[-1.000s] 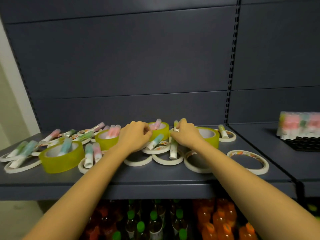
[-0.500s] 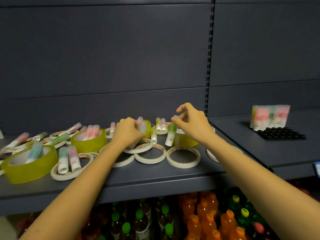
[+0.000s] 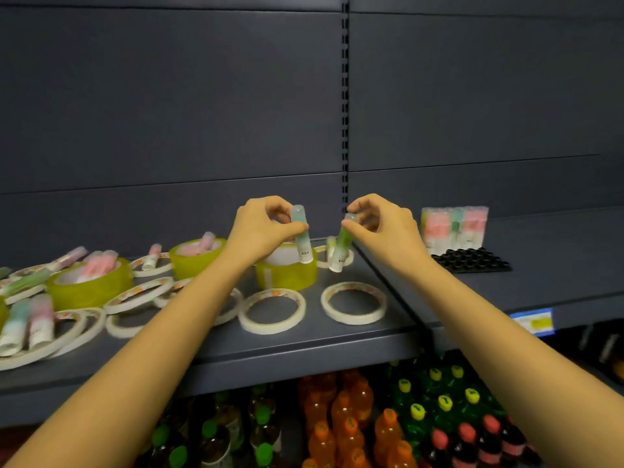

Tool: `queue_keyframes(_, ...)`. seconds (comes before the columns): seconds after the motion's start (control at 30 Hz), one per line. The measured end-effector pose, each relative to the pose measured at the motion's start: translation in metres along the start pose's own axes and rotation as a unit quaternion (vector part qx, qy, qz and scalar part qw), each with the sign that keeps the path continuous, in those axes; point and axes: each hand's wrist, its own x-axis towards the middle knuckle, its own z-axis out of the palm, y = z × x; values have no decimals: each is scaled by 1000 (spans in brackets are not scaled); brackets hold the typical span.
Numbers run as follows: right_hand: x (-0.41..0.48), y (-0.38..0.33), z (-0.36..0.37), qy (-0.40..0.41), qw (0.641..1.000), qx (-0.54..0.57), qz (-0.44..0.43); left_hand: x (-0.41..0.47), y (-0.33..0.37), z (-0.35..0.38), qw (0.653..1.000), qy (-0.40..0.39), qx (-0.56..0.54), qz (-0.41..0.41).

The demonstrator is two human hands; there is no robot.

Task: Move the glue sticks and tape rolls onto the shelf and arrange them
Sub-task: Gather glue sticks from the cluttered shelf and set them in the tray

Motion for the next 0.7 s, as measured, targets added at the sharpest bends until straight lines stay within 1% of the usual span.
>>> queue_keyframes(0.17,7,58,-66,7,1000,-26,0,8,40,72,1000,2,4,5)
queue_keyframes(0.4,22,134,-144,2,999,-30,18,20,91,166,999,3,24,26)
queue_keyframes(0.6,28,184,-175,-4,999,-35,22,30,110,231,995,-1,81,62)
queue_keyframes(0.7,31,200,-179,-12,999,-28,21,35,112,253,993,7,104,64)
